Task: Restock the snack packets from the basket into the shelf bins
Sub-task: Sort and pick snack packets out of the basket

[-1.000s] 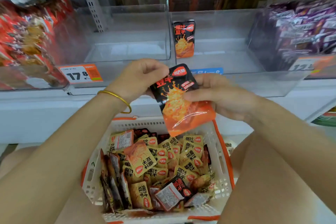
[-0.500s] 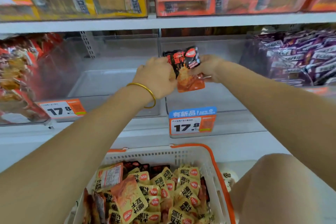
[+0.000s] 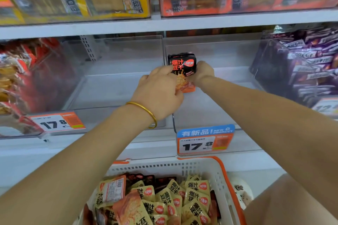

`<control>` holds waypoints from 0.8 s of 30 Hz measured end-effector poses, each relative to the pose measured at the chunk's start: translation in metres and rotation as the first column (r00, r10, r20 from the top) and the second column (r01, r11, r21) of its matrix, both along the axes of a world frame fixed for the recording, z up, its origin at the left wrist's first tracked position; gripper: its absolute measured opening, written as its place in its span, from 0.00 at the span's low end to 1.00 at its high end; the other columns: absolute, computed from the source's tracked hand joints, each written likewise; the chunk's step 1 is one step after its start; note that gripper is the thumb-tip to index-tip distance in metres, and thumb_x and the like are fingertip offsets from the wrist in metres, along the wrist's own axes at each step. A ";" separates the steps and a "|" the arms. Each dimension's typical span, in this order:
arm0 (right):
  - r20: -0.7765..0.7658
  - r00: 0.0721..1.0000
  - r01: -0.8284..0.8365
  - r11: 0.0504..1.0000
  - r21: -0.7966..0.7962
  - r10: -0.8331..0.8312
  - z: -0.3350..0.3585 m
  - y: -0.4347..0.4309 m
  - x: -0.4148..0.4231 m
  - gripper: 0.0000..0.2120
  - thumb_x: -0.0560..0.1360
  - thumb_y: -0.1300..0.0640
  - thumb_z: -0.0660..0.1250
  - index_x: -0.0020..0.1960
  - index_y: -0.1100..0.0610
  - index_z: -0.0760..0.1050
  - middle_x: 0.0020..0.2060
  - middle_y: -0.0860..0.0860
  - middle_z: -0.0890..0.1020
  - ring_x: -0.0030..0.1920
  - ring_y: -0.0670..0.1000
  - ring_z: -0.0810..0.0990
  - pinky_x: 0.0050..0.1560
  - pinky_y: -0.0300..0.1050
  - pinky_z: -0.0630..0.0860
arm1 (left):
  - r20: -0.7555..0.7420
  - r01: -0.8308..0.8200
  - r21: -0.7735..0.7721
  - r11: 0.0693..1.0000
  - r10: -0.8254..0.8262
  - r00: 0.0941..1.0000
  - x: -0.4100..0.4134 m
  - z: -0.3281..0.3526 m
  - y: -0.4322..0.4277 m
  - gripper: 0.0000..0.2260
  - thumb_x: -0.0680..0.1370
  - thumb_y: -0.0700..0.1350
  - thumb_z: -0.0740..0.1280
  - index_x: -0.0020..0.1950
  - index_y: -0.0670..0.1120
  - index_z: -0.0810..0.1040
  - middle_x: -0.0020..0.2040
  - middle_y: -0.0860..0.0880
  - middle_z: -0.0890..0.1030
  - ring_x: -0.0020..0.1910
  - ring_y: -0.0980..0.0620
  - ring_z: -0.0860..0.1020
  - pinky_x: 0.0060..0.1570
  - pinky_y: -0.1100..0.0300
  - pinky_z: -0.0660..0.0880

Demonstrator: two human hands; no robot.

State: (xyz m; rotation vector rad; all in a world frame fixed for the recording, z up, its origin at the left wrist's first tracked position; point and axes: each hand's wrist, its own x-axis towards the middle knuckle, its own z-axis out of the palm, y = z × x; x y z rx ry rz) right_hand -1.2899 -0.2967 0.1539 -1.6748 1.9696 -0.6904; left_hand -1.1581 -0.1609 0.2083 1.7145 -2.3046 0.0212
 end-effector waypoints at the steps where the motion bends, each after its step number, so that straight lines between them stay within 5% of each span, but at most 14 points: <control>1: 0.042 0.999 0.033 0.999 0.013 -0.033 -0.002 -0.002 0.001 0.16 0.71 0.56 0.72 0.53 0.58 0.68 0.51 0.55 0.79 0.55 0.56 0.78 0.46 0.44 0.70 | -0.003 0.000 0.008 1.000 0.000 1.000 0.000 0.000 0.000 0.11 0.78 0.48 0.60 0.55 0.44 0.75 0.69 0.48 0.67 0.69 0.47 0.63 0.61 0.53 0.64; 7: 0.182 0.969 0.155 0.986 0.069 -0.165 -0.004 -0.007 0.006 0.31 0.68 0.55 0.76 0.63 0.61 0.63 0.60 0.58 0.75 0.59 0.56 0.76 0.44 0.43 0.69 | -0.010 -0.012 0.030 0.999 0.012 1.000 0.000 0.001 0.001 0.12 0.78 0.48 0.60 0.57 0.43 0.75 0.74 0.48 0.61 0.73 0.48 0.59 0.66 0.52 0.60; 13: 0.187 0.968 0.150 0.982 0.113 -0.170 -0.001 -0.006 0.002 0.31 0.66 0.51 0.78 0.54 0.59 0.60 0.57 0.58 0.76 0.57 0.57 0.78 0.48 0.43 0.74 | -0.034 -0.008 0.043 0.999 0.010 0.999 0.001 0.000 0.001 0.16 0.79 0.49 0.60 0.63 0.44 0.73 0.75 0.48 0.60 0.73 0.48 0.57 0.68 0.52 0.59; 17: 0.135 0.976 0.155 0.979 0.131 -0.173 0.009 0.004 -0.008 0.35 0.66 0.49 0.77 0.61 0.62 0.61 0.56 0.58 0.76 0.55 0.56 0.80 0.56 0.48 0.78 | -0.097 0.013 0.012 1.000 -0.012 0.995 0.001 0.000 0.004 0.17 0.79 0.51 0.60 0.65 0.45 0.72 0.74 0.49 0.63 0.72 0.49 0.59 0.67 0.53 0.59; 22: 0.358 0.934 -0.006 1.000 0.015 0.000 0.061 0.075 -0.023 0.14 0.72 0.60 0.73 0.47 0.60 0.68 0.43 0.58 0.76 0.38 0.52 0.79 0.34 0.44 0.79 | -0.333 0.025 -0.181 0.983 -0.085 0.939 0.011 0.000 0.024 0.23 0.75 0.55 0.58 0.63 0.43 0.76 0.68 0.46 0.72 0.68 0.45 0.68 0.67 0.51 0.63; 24: 0.383 0.912 -0.107 0.986 -0.128 0.149 0.082 0.129 -0.027 0.14 0.72 0.63 0.72 0.41 0.55 0.65 0.34 0.53 0.74 0.28 0.47 0.76 0.25 0.39 0.73 | -0.415 0.018 -0.327 0.945 -0.160 0.896 0.019 -0.005 0.042 0.20 0.74 0.51 0.59 0.59 0.42 0.79 0.61 0.44 0.77 0.62 0.43 0.73 0.64 0.52 0.66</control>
